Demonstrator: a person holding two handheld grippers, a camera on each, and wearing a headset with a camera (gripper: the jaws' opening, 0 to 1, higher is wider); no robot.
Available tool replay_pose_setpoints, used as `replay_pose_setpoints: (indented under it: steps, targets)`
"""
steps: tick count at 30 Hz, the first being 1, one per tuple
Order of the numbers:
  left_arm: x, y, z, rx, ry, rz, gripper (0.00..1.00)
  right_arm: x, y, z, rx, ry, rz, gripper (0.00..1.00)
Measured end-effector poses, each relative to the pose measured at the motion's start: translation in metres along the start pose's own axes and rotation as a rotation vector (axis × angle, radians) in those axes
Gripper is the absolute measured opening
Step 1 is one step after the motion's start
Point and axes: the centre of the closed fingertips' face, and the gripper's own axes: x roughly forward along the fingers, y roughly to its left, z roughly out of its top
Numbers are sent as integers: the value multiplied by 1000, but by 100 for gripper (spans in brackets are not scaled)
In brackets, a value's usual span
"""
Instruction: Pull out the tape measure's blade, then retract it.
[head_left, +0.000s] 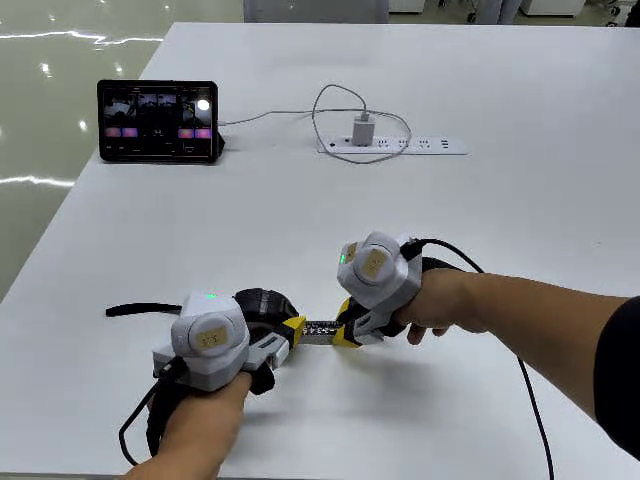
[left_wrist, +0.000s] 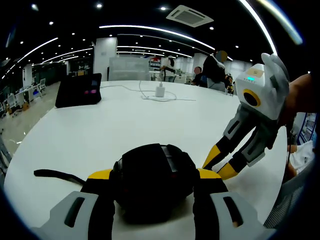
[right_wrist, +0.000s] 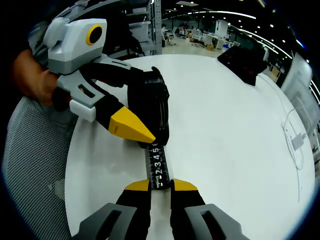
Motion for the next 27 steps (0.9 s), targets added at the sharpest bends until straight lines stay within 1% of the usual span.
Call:
replay_pose_setpoints:
  steps: [13, 16, 27]
  targets:
    - [-1, 0, 1, -7, 0, -1, 59, 2, 0, 3, 9, -6, 6, 11]
    - [-1, 0, 0, -8, 0, -1, 59, 3, 1, 4, -1, -3, 6, 11]
    - [-1, 0, 0, -12, -1, -1, 59, 6, 1, 8, 0, -8, 6, 11]
